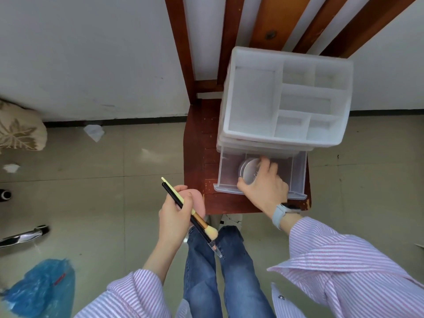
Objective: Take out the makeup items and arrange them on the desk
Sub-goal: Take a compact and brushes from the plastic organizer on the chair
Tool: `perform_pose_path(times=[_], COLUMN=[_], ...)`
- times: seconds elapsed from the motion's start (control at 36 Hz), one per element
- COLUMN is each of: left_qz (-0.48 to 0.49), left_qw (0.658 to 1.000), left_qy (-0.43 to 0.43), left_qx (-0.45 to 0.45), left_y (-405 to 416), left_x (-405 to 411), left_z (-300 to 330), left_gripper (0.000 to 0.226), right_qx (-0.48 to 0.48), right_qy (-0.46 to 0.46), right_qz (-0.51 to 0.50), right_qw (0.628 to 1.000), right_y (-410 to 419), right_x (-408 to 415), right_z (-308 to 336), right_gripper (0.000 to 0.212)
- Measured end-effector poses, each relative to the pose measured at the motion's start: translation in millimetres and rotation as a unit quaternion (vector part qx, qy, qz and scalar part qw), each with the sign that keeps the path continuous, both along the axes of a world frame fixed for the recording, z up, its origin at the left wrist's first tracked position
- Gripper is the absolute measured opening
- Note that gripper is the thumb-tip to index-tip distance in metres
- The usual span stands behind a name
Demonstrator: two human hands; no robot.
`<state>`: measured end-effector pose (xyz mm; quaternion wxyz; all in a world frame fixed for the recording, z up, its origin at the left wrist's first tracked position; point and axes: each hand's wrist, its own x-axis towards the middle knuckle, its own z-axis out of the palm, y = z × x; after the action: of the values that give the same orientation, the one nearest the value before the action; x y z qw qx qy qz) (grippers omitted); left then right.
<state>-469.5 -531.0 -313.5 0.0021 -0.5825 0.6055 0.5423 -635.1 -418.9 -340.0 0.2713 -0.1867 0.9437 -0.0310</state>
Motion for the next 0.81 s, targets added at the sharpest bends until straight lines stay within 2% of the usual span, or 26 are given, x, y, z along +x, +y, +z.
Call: perform_pose_path(times=[0.11,0.22,0.28,0.42,0.47,0.56,0.81], left_qz=[-0.015,-0.034,-0.046,-0.086,-0.096,-0.103,-0.111], left_qw=[1.000,0.999,0.999,0.996,0.994,0.994,0.993], left_qy=[0.004,-0.007,-0.014,-0.036,-0.040,-0.041,-0.047], left_qx=[0.009,0.012,0.016,0.018,0.021,0.023,0.018], left_y=[1,2,2,5,7,10,10], left_x=[-2,-1,-1,-1,-2,-4,-5], left_z=[4,3,3,-3,-4,-5,-3], left_gripper=[0.016,0.015,0.016,0.018,0.018,0.018,0.019], right_qx=[-0.061,-0.056,-0.035,0.097,0.123,0.129,0.075], right_qy=[-0.030,-0.090,-0.130,-0.231,-0.234,-0.221,-0.159], right_qz=[0.048,0.138,0.181,0.281,0.286,0.256,0.187], right_qw=[0.997,0.985,0.974,0.927,0.921,0.932,0.966], right_y=[27,51,60,69,68,60,30], right_x=[11,26,30,30,26,14,-24], right_z=[33,48,48,27,15,3,4], right_gripper=[0.080,0.080,0.079,0.070,0.070,0.074,0.076])
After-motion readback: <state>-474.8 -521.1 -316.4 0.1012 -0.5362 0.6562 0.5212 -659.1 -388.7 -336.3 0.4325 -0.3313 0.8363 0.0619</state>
